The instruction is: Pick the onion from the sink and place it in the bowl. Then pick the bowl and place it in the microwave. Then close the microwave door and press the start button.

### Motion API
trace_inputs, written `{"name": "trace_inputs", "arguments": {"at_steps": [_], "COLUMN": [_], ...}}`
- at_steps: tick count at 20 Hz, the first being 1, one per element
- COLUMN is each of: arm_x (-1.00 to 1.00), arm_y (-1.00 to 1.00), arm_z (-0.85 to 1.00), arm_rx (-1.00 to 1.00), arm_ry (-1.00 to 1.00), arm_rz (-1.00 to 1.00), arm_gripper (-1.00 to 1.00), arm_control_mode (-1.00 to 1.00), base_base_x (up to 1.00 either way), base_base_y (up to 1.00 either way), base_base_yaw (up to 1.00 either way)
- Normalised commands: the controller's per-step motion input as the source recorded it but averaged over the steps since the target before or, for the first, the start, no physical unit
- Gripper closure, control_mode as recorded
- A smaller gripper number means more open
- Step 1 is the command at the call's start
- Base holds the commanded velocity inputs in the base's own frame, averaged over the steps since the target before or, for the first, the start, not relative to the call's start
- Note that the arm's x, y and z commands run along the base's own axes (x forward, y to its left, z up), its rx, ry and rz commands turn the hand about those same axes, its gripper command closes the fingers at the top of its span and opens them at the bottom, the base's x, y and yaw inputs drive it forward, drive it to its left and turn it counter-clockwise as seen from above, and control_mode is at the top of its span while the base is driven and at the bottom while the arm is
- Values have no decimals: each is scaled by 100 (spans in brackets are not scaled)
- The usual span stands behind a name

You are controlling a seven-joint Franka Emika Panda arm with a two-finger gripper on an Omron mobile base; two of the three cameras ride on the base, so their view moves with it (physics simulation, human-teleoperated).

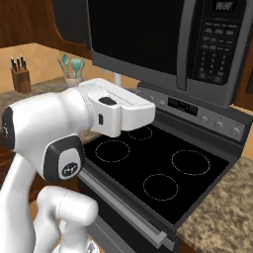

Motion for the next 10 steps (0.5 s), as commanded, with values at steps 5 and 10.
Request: {"name": "trace_inputs", "arguments": {"at_steps": [5, 10], "arm_x": [40, 44], "arm_y": [-9, -1], "arm_z": [-39, -13], "arm_rx": [6, 3], "arm_ry": [-18, -8], "arm_rz": [6, 1], "arm_gripper": [100, 100], "arm_control_mode": [-100, -100], "base_base_x": [0, 0], "base_base_y": [0, 0], "base_base_yaw": [0, 0]}}
